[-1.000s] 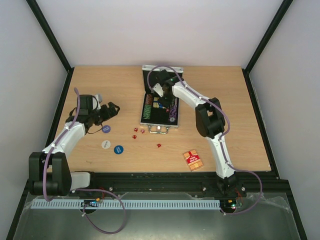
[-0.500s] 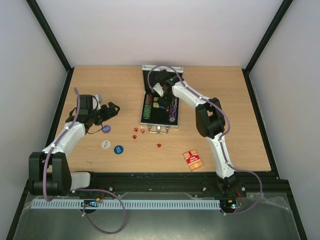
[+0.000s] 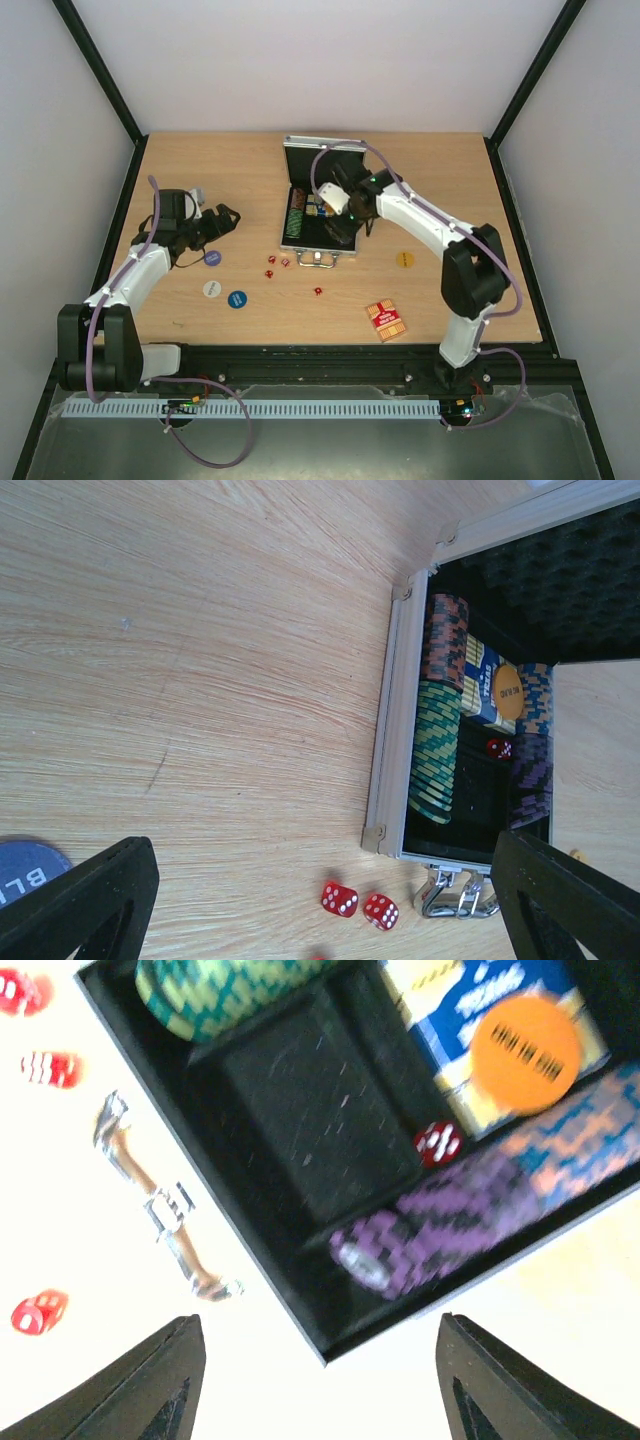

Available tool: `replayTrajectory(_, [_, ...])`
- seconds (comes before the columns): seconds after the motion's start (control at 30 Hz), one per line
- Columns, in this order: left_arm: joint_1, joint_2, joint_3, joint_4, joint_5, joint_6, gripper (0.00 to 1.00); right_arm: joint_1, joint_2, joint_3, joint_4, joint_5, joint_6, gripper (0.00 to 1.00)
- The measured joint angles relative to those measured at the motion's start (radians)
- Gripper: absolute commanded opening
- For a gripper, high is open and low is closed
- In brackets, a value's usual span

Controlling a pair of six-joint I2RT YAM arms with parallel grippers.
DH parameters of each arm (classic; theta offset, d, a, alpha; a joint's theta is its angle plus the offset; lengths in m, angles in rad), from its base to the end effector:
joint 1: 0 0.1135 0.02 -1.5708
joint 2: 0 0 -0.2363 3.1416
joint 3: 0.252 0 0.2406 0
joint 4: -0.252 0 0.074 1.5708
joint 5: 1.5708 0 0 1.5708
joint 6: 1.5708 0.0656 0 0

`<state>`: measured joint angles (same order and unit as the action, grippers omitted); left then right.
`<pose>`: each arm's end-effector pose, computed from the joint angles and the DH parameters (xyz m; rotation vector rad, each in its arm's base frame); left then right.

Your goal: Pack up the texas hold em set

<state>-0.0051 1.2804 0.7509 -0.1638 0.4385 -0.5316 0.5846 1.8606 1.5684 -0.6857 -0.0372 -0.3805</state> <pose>0.2862 -0.0293 0.1887 -0.3649 2.2749 -0.7774 0.3372 0.2260 0.2145 -1.1973 2.2544 0.1267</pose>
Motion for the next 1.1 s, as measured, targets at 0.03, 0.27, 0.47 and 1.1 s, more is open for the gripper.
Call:
replayTrajectory(0.03, [0.0, 0.0, 0.0, 0.0, 0.0, 0.0, 0.94, 0.0, -0.03, -0.04, 0.001, -0.004, 0.0, 0.65])
replayTrajectory(0.27, [0.0, 0.0, 0.0, 0.0, 0.003, 0.0, 0.94, -0.081, -0.151, -0.257, -0.01, -0.026, 0.014, 0.61])
replayTrajectory(0.47, [0.0, 0.0, 0.0, 0.001, 0.003, 0.0, 0.94, -0.298, -0.212, -0.372, -0.01, 0.026, -0.003, 0.64])
replayTrajectory(1.1, [0.0, 0.0, 0.0, 0.001, 0.003, 0.0, 0.94, -0.385, -0.031, -0.385, -0.03, 0.072, -0.023, 0.7])
